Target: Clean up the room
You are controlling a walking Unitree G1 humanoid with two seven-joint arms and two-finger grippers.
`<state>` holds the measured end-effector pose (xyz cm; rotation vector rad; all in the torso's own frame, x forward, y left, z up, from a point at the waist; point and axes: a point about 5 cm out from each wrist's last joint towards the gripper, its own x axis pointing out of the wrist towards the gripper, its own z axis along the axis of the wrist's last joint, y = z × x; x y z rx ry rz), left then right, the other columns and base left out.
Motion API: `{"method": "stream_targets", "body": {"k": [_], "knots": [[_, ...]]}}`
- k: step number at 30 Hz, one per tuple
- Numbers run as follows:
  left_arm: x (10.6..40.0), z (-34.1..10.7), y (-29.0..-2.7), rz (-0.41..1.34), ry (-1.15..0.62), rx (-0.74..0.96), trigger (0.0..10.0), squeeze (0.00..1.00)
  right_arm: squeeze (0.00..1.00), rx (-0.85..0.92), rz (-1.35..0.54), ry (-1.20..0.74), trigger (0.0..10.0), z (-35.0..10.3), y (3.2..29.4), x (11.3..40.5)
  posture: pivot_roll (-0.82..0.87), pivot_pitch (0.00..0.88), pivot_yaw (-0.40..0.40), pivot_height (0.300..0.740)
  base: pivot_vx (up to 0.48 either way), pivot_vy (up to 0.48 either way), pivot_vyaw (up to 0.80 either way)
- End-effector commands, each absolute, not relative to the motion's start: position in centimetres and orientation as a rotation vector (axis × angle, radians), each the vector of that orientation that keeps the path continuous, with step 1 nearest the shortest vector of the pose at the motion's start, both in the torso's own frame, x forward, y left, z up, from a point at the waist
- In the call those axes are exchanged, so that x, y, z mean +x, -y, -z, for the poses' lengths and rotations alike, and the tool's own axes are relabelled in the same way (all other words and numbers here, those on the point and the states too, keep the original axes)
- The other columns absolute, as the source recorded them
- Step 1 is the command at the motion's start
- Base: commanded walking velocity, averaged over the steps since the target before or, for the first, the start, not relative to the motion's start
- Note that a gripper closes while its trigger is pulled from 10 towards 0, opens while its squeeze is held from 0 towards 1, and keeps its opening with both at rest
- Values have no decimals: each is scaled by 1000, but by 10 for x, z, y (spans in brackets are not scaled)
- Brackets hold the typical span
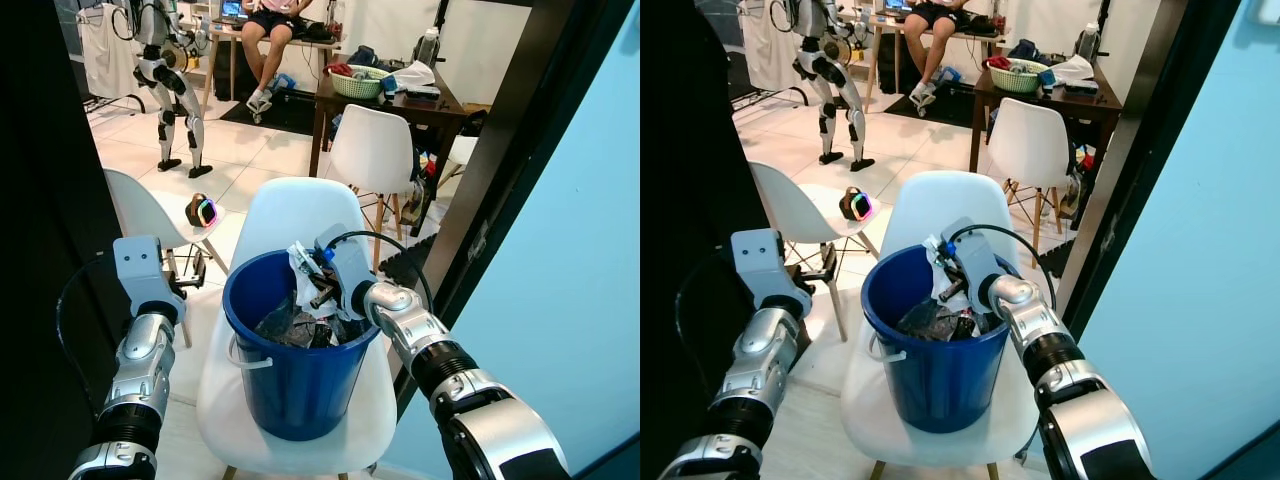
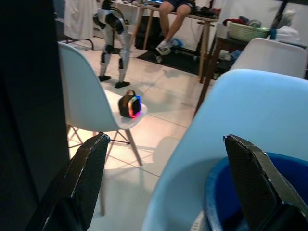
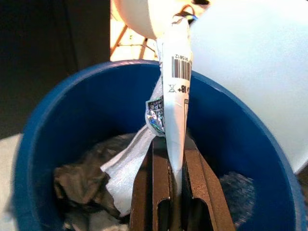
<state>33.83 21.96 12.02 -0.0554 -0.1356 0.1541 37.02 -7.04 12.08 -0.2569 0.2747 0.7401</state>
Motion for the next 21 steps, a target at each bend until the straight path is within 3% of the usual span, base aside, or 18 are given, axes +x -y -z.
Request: {"method": "stream_targets", "body": {"k": [1, 7, 10, 16, 17, 18, 19, 21], "knots": [[338, -121, -222, -163, 130, -29, 10000, 0, 0, -243, -812, -259, 10000, -119, 62, 365, 53, 0, -83, 725, 0, 0, 0], [338, -125, -223, -178, 138, -19, 10000, 0, 0, -267, -860, -281, 10000, -113, 50, 360, 53, 0, -86, 725, 0, 0, 0], [338, -128, -221, -188, 152, -19, 10000, 0, 12, -382, -730, -340, 10000, -109, 52, 367, 69, 0, -102, 725, 0, 0, 0], [337, -128, -220, -191, 154, -20, 10000, 0, 12, -406, -682, -350, 10000, -110, 53, 370, 70, 0, -104, 725, 0, 0, 0], [337, -129, -219, -190, 156, -20, 10000, 0, 357, -413, -675, -354, 10000, -108, 54, 370, 71, 0, -107, 725, 0, 0, 0], [337, -129, -219, -192, 157, -22, 10000, 0, 800, -411, -668, -362, 10000, -107, 54, 369, 72, 0, -106, 725, 0, 0, 0], [337, -130, -219, -193, 160, -24, 10000, 0, 1000, -406, -664, -364, 10000, -106, 55, 369, 71, 0, -108, 725, 0, 0, 0], [337, -130, -219, -192, 160, -27, 10000, 0, 1000, -385, -660, -366, 10000, -105, 55, 368, 70, 0, -108, 725, 0, 0, 0]]}}
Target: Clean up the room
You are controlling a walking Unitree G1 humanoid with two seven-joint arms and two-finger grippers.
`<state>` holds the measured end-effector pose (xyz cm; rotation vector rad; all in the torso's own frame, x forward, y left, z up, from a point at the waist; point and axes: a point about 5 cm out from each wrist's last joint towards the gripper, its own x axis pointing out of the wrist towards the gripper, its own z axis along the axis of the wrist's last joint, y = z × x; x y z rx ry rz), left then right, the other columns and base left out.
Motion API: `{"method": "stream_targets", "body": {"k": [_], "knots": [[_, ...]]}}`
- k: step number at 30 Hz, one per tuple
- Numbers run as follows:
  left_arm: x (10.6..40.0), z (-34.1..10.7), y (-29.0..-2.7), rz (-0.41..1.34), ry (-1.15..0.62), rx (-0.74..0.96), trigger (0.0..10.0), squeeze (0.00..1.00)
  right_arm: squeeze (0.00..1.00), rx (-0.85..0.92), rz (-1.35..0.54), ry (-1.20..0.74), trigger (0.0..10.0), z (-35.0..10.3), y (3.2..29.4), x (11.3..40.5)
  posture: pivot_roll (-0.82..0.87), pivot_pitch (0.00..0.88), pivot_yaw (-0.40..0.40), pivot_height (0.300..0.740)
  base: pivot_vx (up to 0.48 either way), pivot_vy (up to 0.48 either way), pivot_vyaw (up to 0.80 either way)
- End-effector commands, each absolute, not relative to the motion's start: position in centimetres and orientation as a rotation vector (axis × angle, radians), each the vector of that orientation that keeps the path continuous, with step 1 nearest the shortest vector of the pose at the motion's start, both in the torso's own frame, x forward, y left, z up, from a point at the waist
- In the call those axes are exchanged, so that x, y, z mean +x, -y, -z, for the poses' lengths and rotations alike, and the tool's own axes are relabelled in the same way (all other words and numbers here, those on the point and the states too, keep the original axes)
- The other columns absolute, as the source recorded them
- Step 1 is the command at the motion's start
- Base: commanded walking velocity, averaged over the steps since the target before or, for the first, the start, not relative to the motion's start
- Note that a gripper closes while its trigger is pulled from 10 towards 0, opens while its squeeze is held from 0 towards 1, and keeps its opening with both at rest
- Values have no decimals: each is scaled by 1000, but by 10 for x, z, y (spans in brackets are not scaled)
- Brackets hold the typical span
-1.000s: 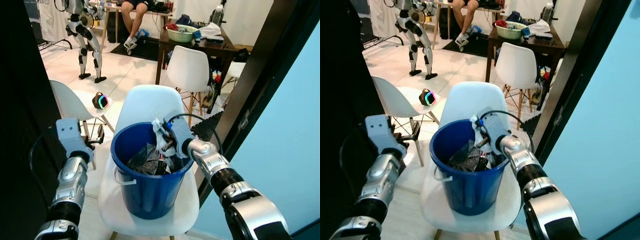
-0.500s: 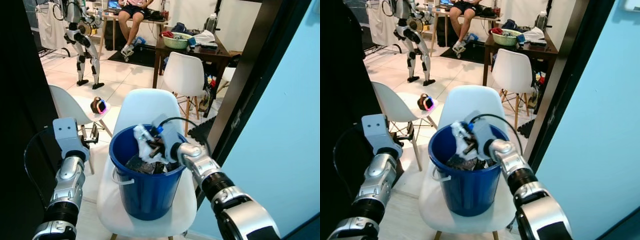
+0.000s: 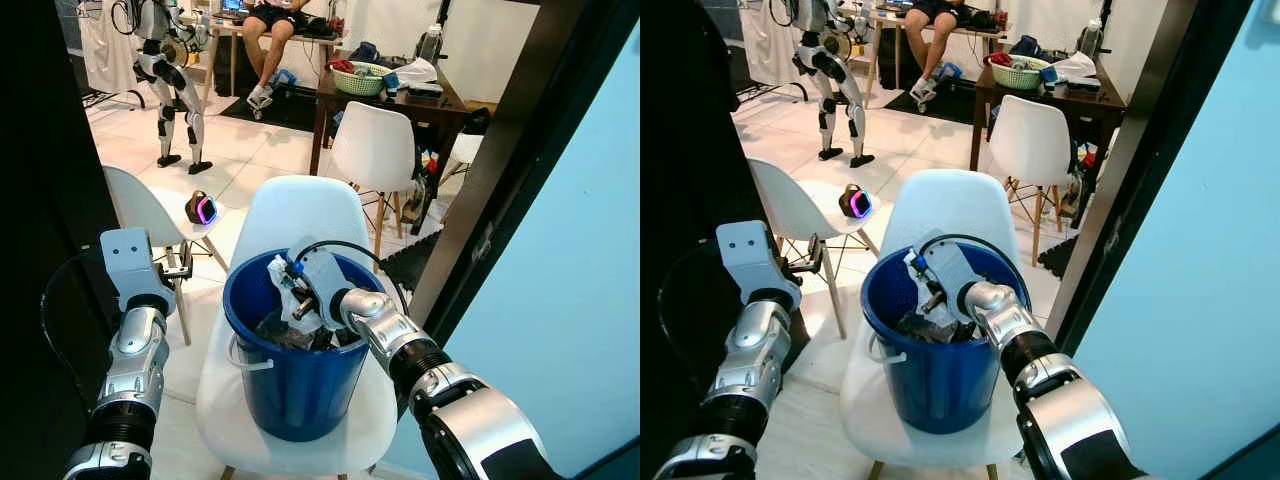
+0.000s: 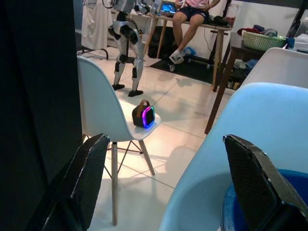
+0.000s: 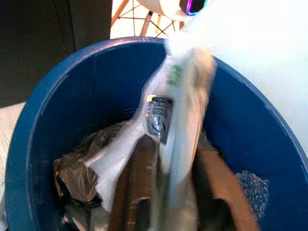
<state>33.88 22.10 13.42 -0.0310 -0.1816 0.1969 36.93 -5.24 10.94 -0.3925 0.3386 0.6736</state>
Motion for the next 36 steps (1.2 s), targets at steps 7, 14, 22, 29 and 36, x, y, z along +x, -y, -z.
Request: {"method": "stream_targets", "body": {"k": [7, 14, 22, 29, 36], "knots": [[340, -130, -217, -185, 148, -46, 10000, 0, 1000, -300, -670, -354, 10000, -107, 57, 368, 63, 0, -108, 725, 0, 0, 0], [341, -125, -211, -180, 96, -67, 10000, 0, 1000, -161, -683, -314, 10000, -113, 64, 372, 60, 0, -110, 725, 0, 0, 0], [345, -122, -208, -157, 49, -82, 10000, 0, 0, 64, -898, -250, 10000, -116, 60, 360, 49, 0, -93, 725, -56, 0, 0], [346, -118, -200, -114, 25, -63, 10000, 0, 0, 277, -910, -232, 10000, -108, 69, 351, 42, 0, -85, 725, -64, 0, 0], [343, -109, -201, -113, -6, -37, 10000, 0, 0, 464, -905, -235, 10000, -89, 92, 339, 36, 0, -76, 725, -456, 0, 0]]}}
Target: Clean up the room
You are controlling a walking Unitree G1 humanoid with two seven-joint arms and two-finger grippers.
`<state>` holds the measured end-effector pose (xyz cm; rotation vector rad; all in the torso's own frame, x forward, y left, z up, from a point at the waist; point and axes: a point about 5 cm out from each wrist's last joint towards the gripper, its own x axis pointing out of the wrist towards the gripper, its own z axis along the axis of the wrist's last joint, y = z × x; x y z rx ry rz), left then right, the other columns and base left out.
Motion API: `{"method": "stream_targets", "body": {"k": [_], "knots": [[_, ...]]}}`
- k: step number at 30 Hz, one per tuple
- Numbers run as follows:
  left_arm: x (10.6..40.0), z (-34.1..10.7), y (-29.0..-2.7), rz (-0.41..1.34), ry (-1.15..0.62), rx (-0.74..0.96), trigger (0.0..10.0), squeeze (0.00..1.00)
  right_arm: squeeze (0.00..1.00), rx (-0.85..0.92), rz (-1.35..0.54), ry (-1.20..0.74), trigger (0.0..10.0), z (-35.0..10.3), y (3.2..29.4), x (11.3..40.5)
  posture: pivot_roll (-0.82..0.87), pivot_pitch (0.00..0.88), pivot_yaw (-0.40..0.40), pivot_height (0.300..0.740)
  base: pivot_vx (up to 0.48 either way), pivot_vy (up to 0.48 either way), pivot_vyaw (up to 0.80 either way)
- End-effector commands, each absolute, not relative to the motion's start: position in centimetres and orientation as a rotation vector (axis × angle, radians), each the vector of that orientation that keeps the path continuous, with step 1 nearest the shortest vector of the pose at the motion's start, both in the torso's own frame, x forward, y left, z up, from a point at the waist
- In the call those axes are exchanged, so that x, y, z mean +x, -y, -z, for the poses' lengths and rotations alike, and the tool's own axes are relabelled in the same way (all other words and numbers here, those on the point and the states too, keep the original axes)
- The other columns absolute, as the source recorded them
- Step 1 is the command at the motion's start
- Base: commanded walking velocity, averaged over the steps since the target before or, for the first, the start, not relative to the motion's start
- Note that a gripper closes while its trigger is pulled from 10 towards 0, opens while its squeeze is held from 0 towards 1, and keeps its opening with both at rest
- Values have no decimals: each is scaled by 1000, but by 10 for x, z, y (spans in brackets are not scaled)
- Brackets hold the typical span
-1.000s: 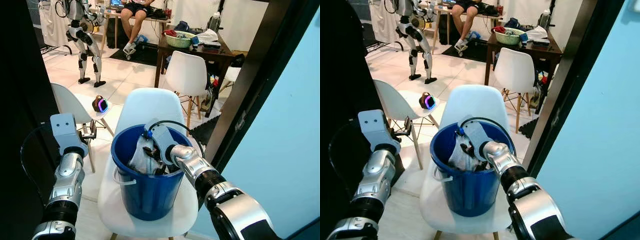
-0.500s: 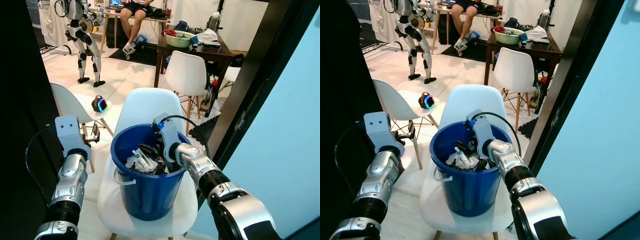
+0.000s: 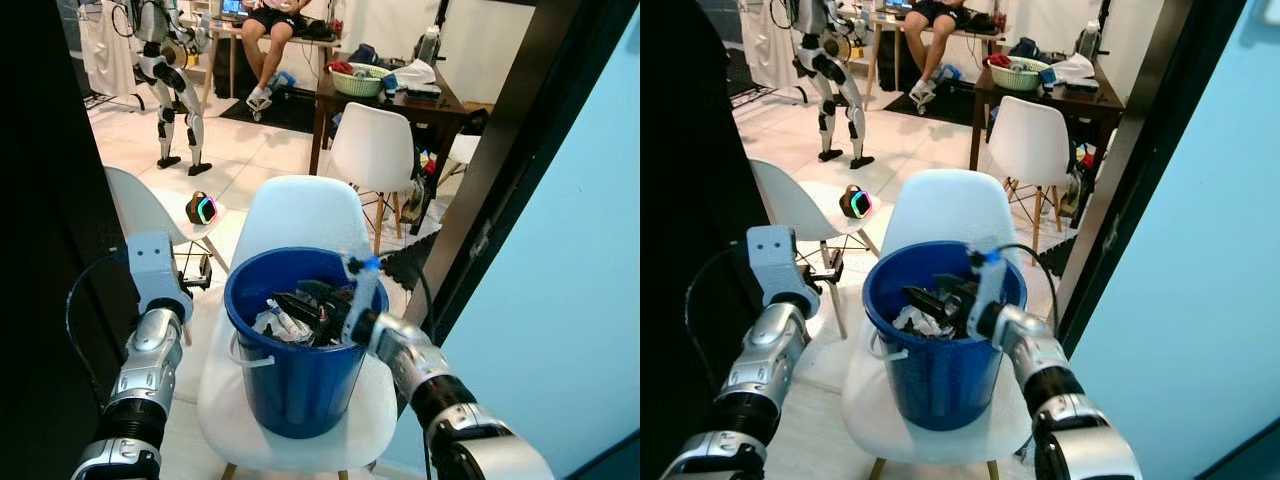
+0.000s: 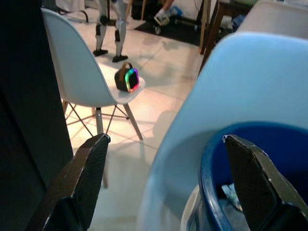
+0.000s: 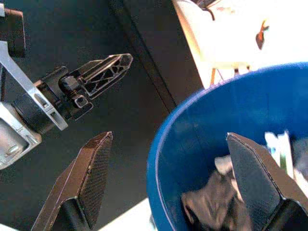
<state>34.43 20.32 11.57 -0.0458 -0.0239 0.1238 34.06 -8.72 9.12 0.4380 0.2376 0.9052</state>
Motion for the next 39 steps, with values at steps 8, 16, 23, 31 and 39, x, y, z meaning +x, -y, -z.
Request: {"method": "stream_targets", "body": {"k": [8, 16, 23, 31, 39], "knots": [[340, -104, -213, -142, -33, -26, 10000, 0, 0, 554, -936, -233, 10000, -82, 103, 331, 35, 0, -77, 725, -417, 0, 0], [313, -49, -236, -250, -255, -117, 10000, 0, 0, 598, -700, -413, 10000, -34, 125, 310, 28, 0, -74, 725, -480, 0, 0], [268, 4, -249, -321, -480, -87, 10000, 0, 0, 623, -367, -555, 10000, 7, 150, 283, 33, 0, -85, 725, -305, 0, -216], [198, 59, -251, -379, -764, -62, 10000, 0, 0, 435, 152, -810, 10000, 55, 210, 228, 27, 0, -88, 725, 0, 0, -755], [160, 81, -242, -326, -895, -6, 10000, 0, 0, 326, 303, -952, 10000, 78, 229, 183, 28, 0, -85, 725, 0, 0, -755]]}}
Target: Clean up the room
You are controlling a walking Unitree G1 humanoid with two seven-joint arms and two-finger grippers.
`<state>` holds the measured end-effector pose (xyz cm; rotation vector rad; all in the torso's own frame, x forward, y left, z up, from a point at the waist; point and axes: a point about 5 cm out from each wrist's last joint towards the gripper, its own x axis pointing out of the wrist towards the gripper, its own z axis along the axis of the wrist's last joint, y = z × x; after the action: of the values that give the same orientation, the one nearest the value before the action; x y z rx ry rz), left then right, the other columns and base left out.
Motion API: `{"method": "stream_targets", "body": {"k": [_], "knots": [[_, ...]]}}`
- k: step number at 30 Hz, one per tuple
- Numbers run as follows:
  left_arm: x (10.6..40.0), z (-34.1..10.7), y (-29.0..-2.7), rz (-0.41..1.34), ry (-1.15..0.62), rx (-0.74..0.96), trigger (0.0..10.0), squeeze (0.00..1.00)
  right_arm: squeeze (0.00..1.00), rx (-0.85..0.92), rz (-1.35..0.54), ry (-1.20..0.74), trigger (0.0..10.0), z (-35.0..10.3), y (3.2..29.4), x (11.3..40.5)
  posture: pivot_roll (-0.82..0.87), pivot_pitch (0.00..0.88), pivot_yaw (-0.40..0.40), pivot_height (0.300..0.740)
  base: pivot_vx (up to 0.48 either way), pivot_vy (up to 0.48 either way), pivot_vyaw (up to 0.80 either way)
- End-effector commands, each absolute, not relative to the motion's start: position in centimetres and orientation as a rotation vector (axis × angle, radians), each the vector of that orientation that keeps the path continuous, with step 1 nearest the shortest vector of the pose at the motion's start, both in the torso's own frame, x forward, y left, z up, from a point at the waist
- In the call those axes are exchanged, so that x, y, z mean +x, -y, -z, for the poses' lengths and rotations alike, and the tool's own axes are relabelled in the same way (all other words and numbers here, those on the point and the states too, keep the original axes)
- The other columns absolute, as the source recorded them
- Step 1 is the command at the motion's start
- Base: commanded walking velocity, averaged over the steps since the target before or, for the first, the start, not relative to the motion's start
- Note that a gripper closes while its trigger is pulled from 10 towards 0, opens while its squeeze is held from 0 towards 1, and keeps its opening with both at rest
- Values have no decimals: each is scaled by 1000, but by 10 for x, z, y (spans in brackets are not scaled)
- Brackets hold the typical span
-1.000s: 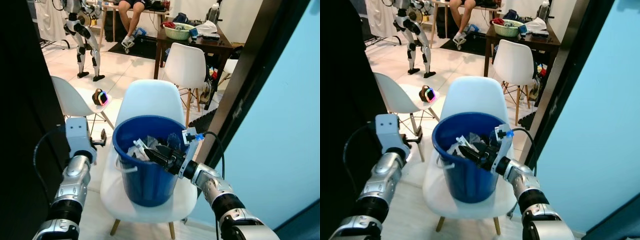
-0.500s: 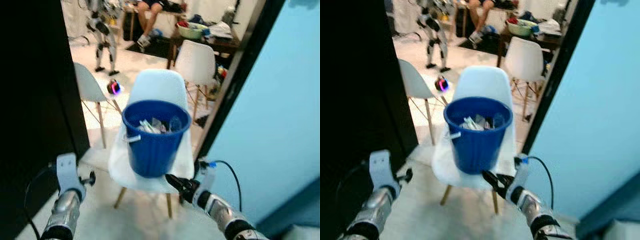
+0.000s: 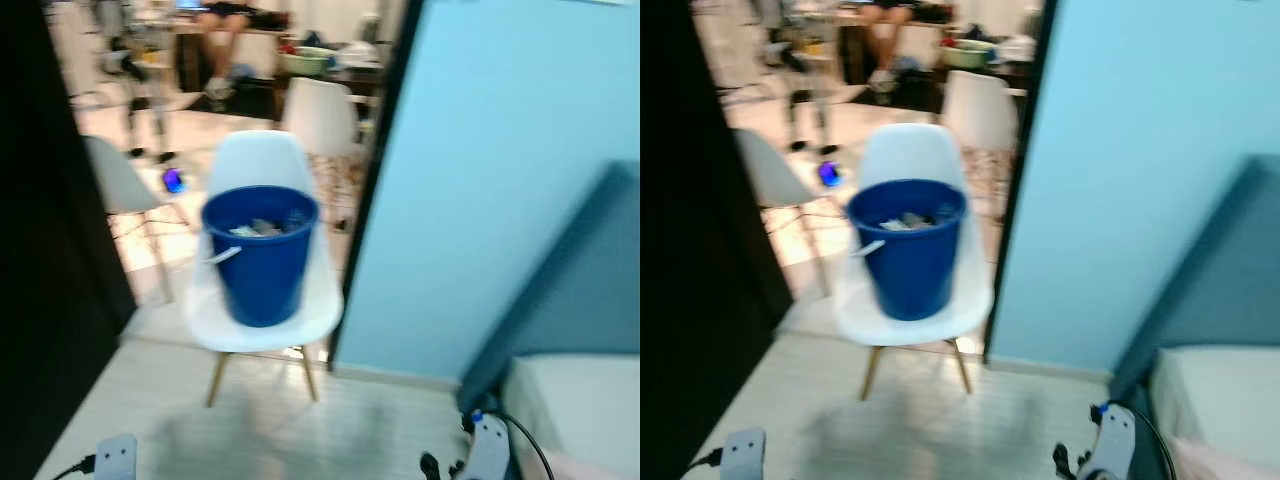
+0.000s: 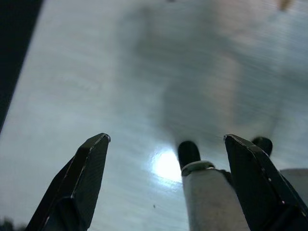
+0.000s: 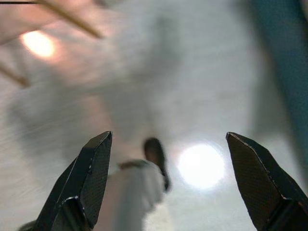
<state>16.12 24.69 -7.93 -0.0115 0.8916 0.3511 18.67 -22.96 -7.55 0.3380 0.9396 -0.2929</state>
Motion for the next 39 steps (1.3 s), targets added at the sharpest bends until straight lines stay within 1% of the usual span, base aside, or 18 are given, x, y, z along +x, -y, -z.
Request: {"method": "stream_targets", "body": {"k": [1, 4, 9, 13, 17, 25, 31, 33, 36, 39], "knots": [[160, 81, -242, -326, -895, -6, 10000, 0, 0, 326, 303, -952, 10000, 78, 229, 183, 28, 0, -85, 725, 0, 0, -756], [154, 84, -241, -311, -915, -6, 10000, 0, 0, 298, 312, -996, 10000, 84, 226, 171, 28, 0, -85, 725, 0, 0, -752], [148, 87, -240, -284, -945, 12, 10000, 0, 0, 259, 309, -1028, 10000, 87, 224, 166, 26, 0, -83, 725, 0, 0, -755], [139, 91, -239, -253, -1005, 64, 10000, 0, 0, 220, 275, -1044, 10000, 87, 222, 167, 21, 0, -88, 725, 0, 0, -756], [134, 93, -242, -253, -1043, 78, 10000, 0, 0, 201, 241, -1048, 10000, 87, 218, 169, 19, 0, -93, 725, 0, 0, -756], [133, 94, -244, -246, -1066, 96, 10000, 0, 0, 168, 199, -1057, 10000, 86, 215, 171, 25, 0, -102, 725, 0, 0, -756], [135, 96, -231, -193, -1086, 127, 10000, 0, 0, 107, 140, -1080, 10000, 88, 211, 169, 30, 0, -106, 725, 0, 0, -755], [138, 98, -221, -178, -1087, 131, 10000, 0, 0, 72, 111, -1099, 10000, 90, 209, 165, 42, 0, -115, 725, 0, 0, -756], [142, 98, -213, -167, -1085, 134, 10000, 0, 0, 49, 95, -1114, 10000, 92, 209, 161, 50, 0, -118, 725, 0, 0, -756], [144, 97, -211, -163, -1082, 135, 10000, 0, 0, 43, 92, -1119, 10000, 92, 209, 160, 57, 0, -119, 725, 0, 0, -754]]}}
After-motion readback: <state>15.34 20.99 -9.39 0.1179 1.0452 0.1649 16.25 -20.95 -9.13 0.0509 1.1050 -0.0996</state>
